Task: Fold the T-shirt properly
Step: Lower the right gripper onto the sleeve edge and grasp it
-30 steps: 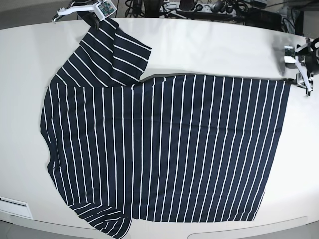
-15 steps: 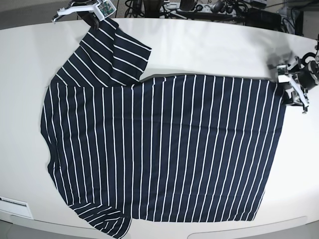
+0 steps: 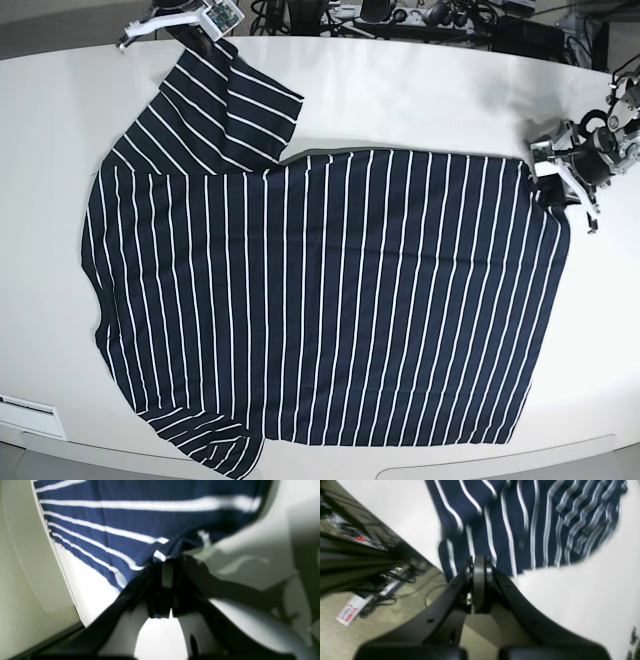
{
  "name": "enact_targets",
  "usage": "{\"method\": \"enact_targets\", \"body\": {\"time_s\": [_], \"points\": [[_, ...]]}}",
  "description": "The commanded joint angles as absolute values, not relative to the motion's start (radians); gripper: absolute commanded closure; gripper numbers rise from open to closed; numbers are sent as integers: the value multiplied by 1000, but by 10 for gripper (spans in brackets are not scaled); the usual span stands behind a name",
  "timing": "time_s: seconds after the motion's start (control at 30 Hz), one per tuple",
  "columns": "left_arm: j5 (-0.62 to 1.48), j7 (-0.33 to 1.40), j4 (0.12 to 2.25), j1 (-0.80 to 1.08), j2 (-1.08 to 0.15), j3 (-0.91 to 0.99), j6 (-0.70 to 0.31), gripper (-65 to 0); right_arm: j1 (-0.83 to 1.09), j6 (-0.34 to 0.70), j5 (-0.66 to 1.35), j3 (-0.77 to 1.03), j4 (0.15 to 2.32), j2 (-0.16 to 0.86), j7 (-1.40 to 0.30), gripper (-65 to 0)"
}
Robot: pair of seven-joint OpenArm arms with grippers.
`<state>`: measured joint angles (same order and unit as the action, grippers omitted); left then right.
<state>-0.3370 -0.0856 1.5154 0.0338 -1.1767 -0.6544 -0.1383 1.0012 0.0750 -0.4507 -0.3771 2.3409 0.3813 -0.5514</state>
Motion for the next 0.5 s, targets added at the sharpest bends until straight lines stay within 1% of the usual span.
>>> {"method": "enact_targets", "body": {"time_s": [0.0, 0.03, 0.1, 0.23, 0.27, 0.3, 0.4, 0.47], "points": [[-332, -97, 1526, 30, -1199, -653, -152, 0, 1001, 98, -420, -378, 2356, 385, -535, 0], [-332, -97, 1532, 30, -1199, -653, -152, 0, 987, 133, -390, -378, 2356, 385, -535, -16], [-331, -96, 1540, 31, -1199, -653, -152, 0, 963, 169, -381, -378, 2356, 385, -535, -103], [-331, -97, 1541, 31, -1199, -653, -152, 0, 916, 133, -381, -378, 2356, 385, -533, -319], [-331, -97, 1541, 31, -1199, -653, -152, 0, 904, 126, -381, -378, 2350, 385, -534, -359], [-331, -97, 1541, 31, -1199, -653, -152, 0, 892, 123, -381, -378, 2333, 385, -534, -379], [-315, -96, 1541, 31, -1199, -653, -153, 0, 865, 122, -375, -378, 2291, 385, -534, -380], [-287, -96, 1541, 31, -1199, -653, -153, 0, 849, 115, -334, -378, 2272, 385, -534, -379]]}}
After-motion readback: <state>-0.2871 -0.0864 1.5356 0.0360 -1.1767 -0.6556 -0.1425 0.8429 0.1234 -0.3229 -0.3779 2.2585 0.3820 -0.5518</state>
